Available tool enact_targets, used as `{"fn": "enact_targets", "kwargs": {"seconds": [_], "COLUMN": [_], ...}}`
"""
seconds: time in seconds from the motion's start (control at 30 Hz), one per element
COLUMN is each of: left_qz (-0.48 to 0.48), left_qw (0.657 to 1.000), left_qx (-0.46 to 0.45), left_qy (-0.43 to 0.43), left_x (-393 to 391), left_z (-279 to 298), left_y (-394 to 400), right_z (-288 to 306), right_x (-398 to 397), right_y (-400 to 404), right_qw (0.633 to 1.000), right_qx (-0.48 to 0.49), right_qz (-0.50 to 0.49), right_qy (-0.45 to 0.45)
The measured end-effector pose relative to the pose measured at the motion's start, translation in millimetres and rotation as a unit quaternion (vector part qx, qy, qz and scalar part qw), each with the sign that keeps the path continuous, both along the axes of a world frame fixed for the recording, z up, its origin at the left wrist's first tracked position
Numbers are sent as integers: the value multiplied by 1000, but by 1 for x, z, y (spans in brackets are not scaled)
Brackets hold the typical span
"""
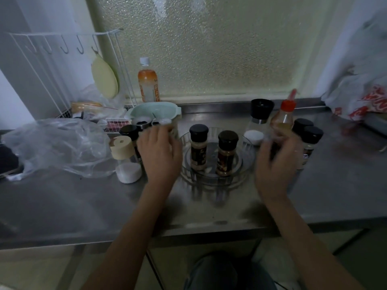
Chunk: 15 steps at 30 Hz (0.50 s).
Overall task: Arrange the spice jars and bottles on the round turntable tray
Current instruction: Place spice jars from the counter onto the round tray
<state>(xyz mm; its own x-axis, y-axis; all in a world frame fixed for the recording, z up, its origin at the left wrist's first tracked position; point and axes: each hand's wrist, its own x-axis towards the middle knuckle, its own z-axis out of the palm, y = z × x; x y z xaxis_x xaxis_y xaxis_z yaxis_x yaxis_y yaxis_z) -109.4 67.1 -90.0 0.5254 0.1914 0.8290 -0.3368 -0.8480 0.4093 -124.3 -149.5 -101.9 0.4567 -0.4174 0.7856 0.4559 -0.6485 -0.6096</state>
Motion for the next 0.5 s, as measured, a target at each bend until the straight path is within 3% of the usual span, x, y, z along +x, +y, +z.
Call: {"fn": "enact_targets", "kwargs": {"seconds": [0.07,0.13,0.23,0.33,0.5], "left_qz": [77,95,112,131,110], "left_qw": [995,985,960,947,963], "left_qx": [55,82,138,190,148], "left_qy": [25,122,216,225,196], "left_x": [13,25,39,44,40], "left_z": [12,19,17,11,10], "left_y": [8,12,17,19,18], "right_z": [1,3,13,22,8], "right_x": [5,9,18,30,21], "right_y": [-21,-34,-39,-43,-49], "right_qw": [994,985,986,978,976], "right_qx": [58,82,13,-51,-5], "right_qz": [-95,-144,-150,-166,-162], "right_qy": [10,50,69,114,143]}}
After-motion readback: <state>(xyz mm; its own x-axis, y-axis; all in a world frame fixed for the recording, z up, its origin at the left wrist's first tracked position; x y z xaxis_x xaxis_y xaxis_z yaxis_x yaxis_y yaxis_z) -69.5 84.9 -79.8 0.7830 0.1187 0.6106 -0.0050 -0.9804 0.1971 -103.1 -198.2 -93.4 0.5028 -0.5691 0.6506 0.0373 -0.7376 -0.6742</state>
